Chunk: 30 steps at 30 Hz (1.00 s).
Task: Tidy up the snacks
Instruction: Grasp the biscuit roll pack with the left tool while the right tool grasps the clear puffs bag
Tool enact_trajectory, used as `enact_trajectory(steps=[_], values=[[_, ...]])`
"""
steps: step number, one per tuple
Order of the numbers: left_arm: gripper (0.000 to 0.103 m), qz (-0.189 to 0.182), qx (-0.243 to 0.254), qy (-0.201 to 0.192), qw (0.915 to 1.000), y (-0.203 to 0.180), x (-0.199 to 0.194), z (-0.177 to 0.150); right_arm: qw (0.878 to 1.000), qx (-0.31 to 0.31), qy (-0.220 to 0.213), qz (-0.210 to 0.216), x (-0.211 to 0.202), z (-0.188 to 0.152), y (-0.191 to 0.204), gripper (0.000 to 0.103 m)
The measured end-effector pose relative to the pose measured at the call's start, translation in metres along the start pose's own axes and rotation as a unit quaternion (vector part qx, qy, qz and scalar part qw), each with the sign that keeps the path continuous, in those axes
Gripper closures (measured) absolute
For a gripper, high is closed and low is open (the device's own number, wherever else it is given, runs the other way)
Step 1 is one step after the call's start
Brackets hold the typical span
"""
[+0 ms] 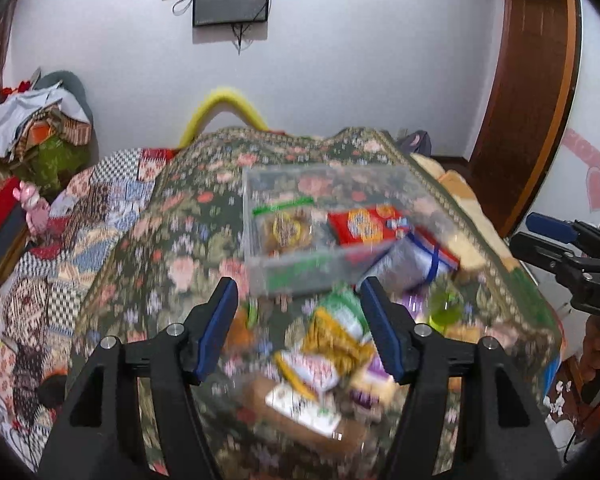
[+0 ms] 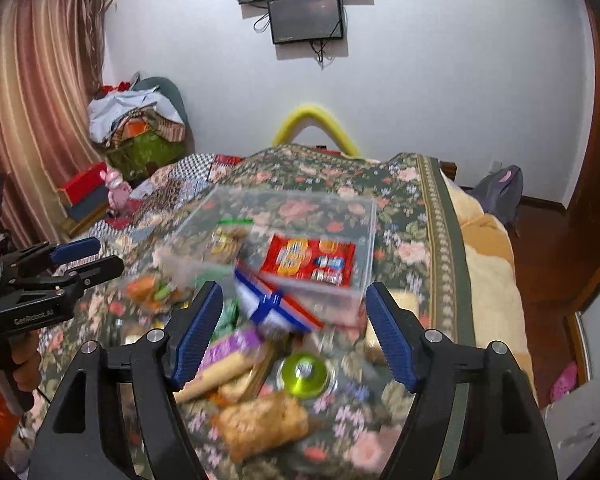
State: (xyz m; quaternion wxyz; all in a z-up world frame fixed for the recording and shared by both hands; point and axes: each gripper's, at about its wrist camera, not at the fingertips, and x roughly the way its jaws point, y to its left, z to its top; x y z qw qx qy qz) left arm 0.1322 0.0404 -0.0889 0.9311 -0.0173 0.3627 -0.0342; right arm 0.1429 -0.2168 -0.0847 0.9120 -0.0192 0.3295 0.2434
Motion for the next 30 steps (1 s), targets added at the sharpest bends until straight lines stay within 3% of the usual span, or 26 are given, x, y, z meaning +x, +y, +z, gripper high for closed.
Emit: enact_trajectory(steps=[12,15,25,30], values=[[0.040,0.026,-0.015,0.080,0.9963,0.003,0.027,-0.075,0.996,0.029,0.088,0.001,0.034,-0.063,-0.004,0.031],[0.039,0.007,-0.032,0.098,0.9947,0.007,0.035,-0.085,0.992,0.048,0.113,0.007,0.046,-0.075,-0.009,0.031],[0.040,-0.005,-0.044,0.094,0.9946,0.000,0.052,-0.091,0.988,0.075,0.131,0.035,0.057,-0.087,-0.004,0.028],[0.051,0.005,-0.028,0.078,0.9965,-0.004,0.053,-0.092,0.983,0.097,0.144,0.061,0.064,-0.089,-0.001,0.025]])
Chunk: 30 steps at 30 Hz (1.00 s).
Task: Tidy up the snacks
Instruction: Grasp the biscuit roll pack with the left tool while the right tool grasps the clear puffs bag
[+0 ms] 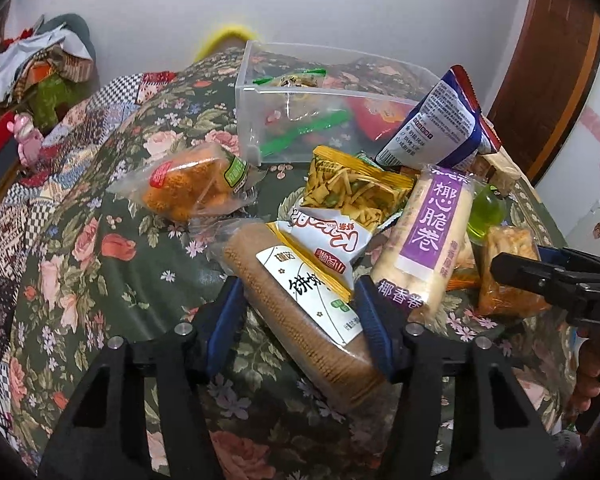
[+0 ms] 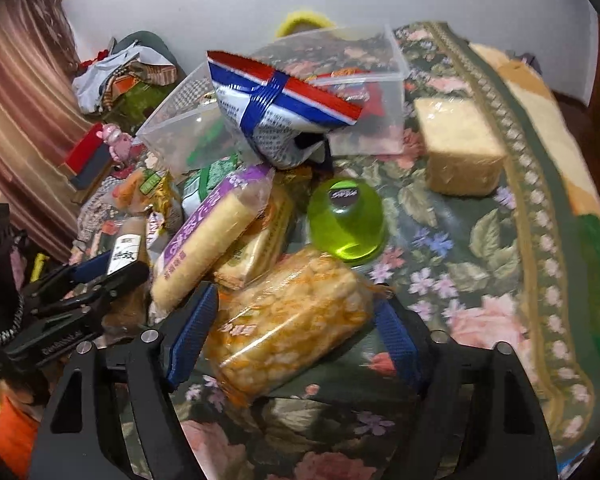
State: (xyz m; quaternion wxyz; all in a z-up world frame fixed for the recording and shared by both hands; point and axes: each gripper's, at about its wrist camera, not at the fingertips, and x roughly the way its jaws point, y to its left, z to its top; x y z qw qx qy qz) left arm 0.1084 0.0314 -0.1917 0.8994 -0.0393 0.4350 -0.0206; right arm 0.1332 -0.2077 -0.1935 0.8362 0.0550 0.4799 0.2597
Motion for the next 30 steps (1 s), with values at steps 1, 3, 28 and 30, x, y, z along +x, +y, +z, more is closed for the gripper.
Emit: enact_trajectory(steps=[1,3,28,30], values=[[0.053,0.003,0.002,-0.003,1.0000,0.001,0.000,0.001,1.000,-0.002,-0.001,-0.001,0.001,0.000,0.003,0.025],[0.058,0.005,0.006,-0.006,0.9999,0.002,-0.001,0.002,1.000,-0.011,-0.005,-0.008,0.001,-0.001,0.007,0.026],[0.061,0.024,0.029,-0.008,0.9993,0.008,0.015,0.001,0.994,-0.064,-0.080,-0.031,-0.040,0.010,0.014,0.074],[0.065,0.026,0.031,-0.012,0.9991,0.008,0.011,0.001,0.994,-0.063,-0.081,-0.033,-0.042,0.010,0.015,0.074]])
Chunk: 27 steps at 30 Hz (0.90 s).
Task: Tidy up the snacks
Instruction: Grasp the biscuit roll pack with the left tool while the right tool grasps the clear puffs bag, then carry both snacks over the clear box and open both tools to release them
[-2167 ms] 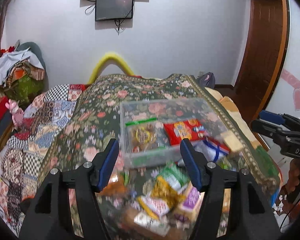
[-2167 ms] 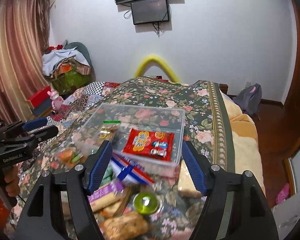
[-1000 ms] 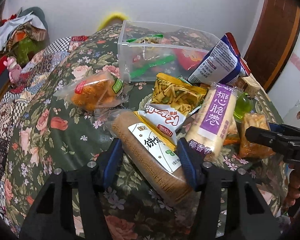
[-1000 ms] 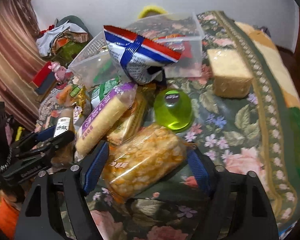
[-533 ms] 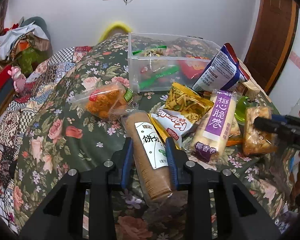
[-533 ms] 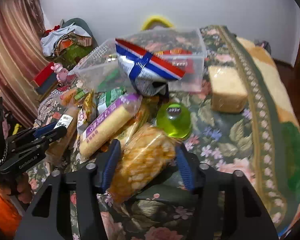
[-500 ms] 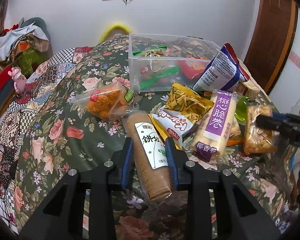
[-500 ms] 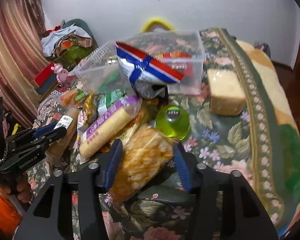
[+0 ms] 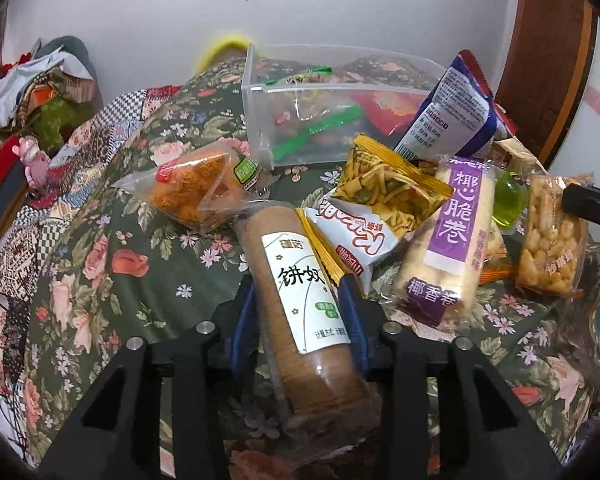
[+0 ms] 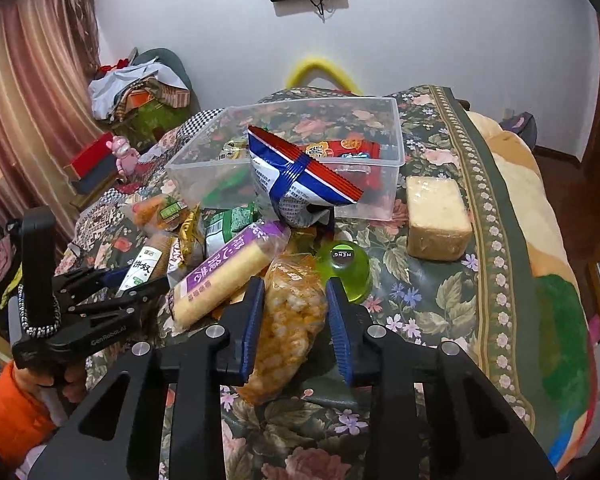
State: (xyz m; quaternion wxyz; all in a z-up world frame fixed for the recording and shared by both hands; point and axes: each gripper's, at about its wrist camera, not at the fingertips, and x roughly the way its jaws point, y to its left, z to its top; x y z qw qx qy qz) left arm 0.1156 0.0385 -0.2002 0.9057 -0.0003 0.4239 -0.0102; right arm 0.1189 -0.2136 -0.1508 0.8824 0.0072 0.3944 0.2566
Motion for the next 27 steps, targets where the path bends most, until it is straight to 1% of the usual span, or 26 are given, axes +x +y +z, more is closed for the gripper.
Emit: enact_trajectory(steps=[3,8,13,19,27], values=[[0.069,-0.002,-0.006,-0.008,0.9999,0.003,-0.011,0.001,1.000,0.004,-0.005,-0.002,-0.003,0.001,-0.002,0.074],[0.070,-0.002,-0.013,-0.025,0.9996,0.008,-0.031,0.008,1.000,0.007,-0.021,-0.005,-0.013,0.006,-0.003,0.075],[0.070,-0.010,-0.016,-0.051,0.9985,0.008,-0.051,0.019,0.999,0.002,-0.043,-0.007,-0.024,0.016,-0.002,0.075],[0.069,-0.018,-0.004,-0.090,0.9958,0.000,-0.074,0.043,0.997,-0.004,-0.071,-0.012,-0.036,0.033,-0.005,0.075],[0.069,-0.029,-0.004,-0.120,0.9924,-0.003,-0.078,0.083,0.994,-0.011,-0.110,-0.015,-0.043,0.063,-0.007,0.075]])
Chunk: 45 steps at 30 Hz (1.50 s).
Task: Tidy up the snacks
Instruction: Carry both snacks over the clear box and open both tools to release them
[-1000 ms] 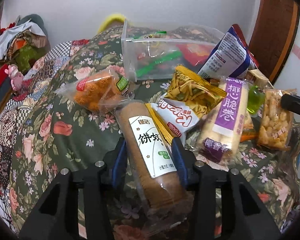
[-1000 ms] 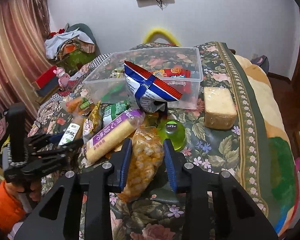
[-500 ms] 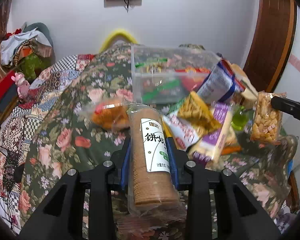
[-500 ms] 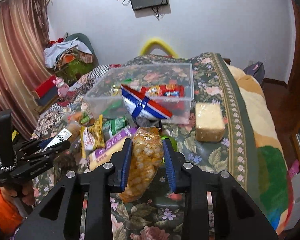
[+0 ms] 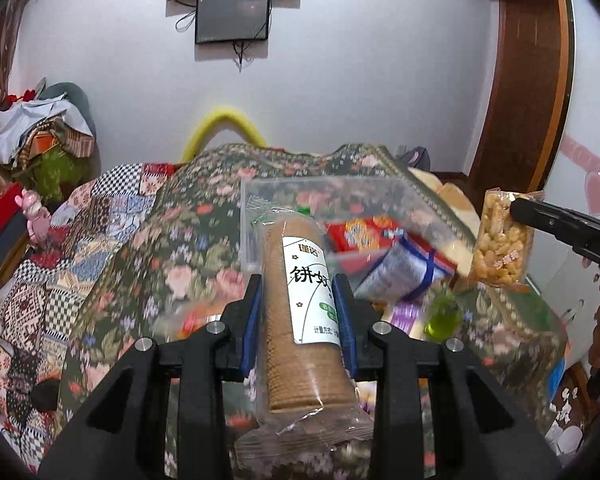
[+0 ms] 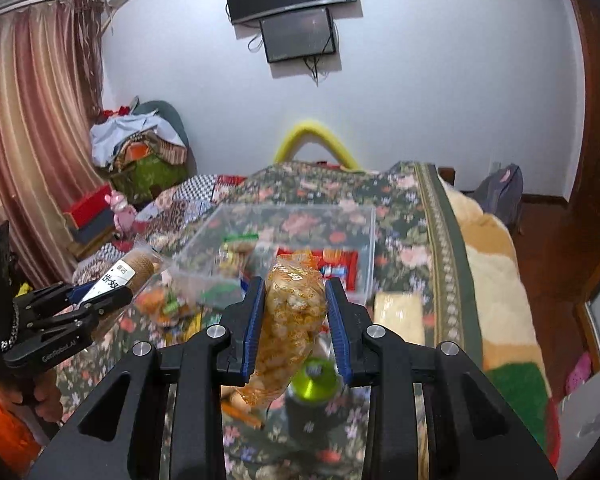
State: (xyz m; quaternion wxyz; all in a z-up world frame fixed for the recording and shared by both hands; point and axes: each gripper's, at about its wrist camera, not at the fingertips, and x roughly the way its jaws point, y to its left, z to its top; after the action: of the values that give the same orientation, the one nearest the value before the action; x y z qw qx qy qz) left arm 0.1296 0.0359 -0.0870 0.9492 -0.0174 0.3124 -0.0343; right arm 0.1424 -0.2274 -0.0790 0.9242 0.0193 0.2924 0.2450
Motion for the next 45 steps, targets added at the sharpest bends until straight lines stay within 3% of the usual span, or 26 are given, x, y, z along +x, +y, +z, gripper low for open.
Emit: enact_trajectory(steps=[9,15,33,39,41,45], values=[[0.069,-0.002,0.005,-0.014,0.9999,-0.005,0.028,0.040,1.000,-0.002,-0.026,-0.012,0.019,0.031,-0.005,0.075],[0.069,0.000,0.018,-0.002,0.9998,-0.013,0.066,0.058,0.999,-0.016,-0.020,-0.022,0.042,0.043,-0.008,0.075],[0.069,-0.027,0.029,0.076,0.9963,-0.028,0.175,0.067,0.996,-0.023,0.083,0.029,0.134,0.029,-0.018,0.075],[0.068,-0.035,0.017,0.105,0.9937,-0.025,0.189,0.062,0.994,-0.019,0.096,0.041,0.139,0.031,-0.021,0.073],[0.067,-0.033,0.016,0.097,0.9946,-0.024,0.185,0.062,0.994,-0.021,0.098,0.035,0.139,0.033,-0.019,0.072],[0.062,-0.014,0.035,0.084,0.9957,-0.028,0.173,0.068,0.995,-0.028,0.097,0.023,0.135,0.034,-0.018,0.060]])
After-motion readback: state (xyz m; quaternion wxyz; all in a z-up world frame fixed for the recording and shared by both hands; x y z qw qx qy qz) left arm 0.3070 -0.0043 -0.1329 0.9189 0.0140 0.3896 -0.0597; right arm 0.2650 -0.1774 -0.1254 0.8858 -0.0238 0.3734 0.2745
